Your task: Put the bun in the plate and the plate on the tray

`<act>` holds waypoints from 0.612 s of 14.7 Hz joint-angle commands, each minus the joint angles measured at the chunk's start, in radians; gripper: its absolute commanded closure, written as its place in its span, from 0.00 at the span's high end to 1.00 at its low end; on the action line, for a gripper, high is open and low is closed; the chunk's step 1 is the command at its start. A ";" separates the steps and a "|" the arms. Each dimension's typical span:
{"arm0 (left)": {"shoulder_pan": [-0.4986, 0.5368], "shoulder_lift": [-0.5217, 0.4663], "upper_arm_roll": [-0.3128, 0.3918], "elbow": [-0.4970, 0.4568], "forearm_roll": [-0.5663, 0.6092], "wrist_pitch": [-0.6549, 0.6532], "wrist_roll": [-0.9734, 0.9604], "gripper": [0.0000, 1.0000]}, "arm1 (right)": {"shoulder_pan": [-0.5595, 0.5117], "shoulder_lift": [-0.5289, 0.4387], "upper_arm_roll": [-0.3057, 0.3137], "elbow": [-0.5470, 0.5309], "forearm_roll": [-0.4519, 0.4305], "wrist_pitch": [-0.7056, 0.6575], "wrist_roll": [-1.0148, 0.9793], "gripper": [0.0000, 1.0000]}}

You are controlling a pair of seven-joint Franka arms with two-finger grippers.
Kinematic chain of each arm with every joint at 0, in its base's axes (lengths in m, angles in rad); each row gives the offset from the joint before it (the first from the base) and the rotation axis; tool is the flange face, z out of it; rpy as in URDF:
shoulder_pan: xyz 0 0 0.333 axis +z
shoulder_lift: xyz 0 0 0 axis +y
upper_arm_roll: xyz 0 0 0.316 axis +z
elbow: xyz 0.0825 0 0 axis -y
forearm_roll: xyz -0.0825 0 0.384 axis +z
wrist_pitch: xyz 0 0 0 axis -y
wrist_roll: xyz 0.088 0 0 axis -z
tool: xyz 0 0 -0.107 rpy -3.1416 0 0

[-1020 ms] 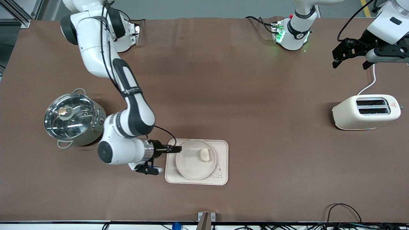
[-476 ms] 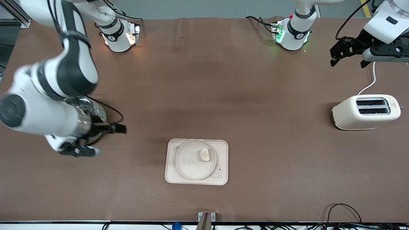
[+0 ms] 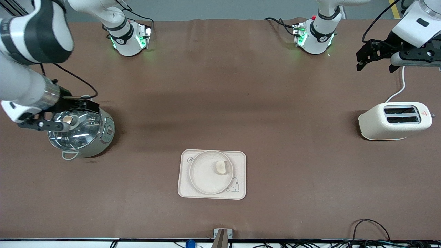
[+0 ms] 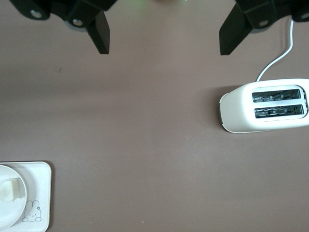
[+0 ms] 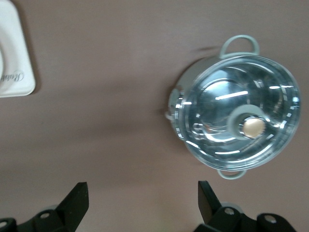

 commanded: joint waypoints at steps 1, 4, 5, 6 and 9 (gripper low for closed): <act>0.002 -0.001 -0.005 0.021 0.002 -0.019 0.018 1.00 | -0.135 -0.062 0.029 -0.046 -0.016 0.014 -0.094 1.00; 0.002 0.006 -0.005 0.041 0.002 -0.019 0.016 1.00 | -0.276 -0.089 0.100 -0.045 -0.017 0.000 -0.156 1.00; 0.002 0.008 -0.005 0.042 0.002 -0.019 0.015 1.00 | -0.313 -0.094 0.131 -0.040 -0.033 0.002 -0.168 1.00; 0.002 0.008 -0.005 0.047 0.002 -0.019 0.015 1.00 | -0.316 -0.091 0.137 -0.020 -0.056 0.002 -0.170 1.00; 0.002 0.008 -0.005 0.048 0.002 -0.019 0.015 1.00 | -0.303 -0.091 0.141 -0.005 -0.060 0.002 -0.162 1.00</act>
